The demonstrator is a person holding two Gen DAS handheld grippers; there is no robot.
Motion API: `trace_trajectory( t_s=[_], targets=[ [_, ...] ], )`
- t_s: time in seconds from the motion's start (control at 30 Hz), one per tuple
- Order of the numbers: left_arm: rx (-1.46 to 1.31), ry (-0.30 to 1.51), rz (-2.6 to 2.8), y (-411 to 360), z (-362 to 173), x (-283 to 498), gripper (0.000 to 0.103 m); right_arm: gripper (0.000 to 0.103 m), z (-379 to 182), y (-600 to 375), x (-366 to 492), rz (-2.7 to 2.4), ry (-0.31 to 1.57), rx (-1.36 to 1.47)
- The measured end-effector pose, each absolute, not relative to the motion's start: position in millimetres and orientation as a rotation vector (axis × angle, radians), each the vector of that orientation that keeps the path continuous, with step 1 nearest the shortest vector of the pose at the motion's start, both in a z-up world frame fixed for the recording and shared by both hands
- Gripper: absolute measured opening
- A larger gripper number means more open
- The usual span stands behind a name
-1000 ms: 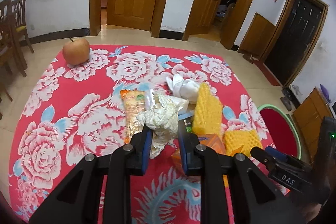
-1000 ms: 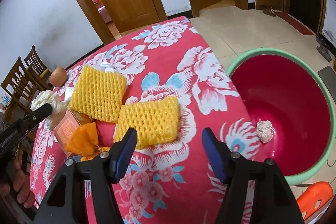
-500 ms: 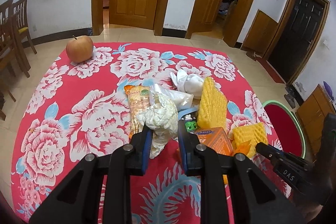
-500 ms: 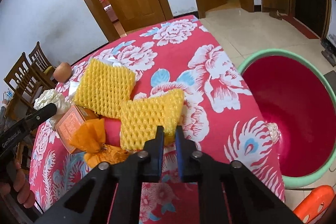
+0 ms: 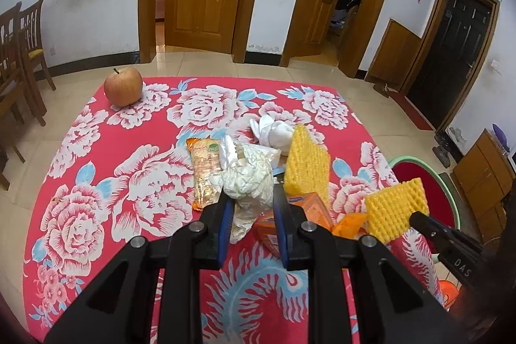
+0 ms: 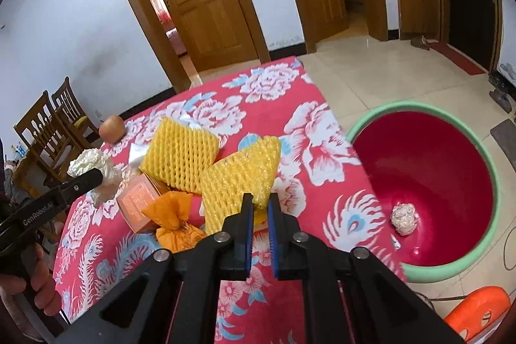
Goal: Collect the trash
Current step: 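Carry the foam net and the crumpled plastic over the red basin with both tools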
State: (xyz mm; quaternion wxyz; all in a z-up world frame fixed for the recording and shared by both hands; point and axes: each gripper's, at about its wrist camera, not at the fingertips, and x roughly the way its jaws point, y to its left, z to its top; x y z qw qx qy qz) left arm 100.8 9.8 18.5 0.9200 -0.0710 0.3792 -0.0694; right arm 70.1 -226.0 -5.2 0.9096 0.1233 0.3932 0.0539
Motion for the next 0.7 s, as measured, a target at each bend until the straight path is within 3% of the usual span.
trace_trajectory(
  t_s=[0.7],
  targets=[
    [-0.119, 0.736, -0.215, -26, 46, 83, 0.023, 0.010, 25, -270, 30, 0.004, 0.692, 0.282]
  ],
)
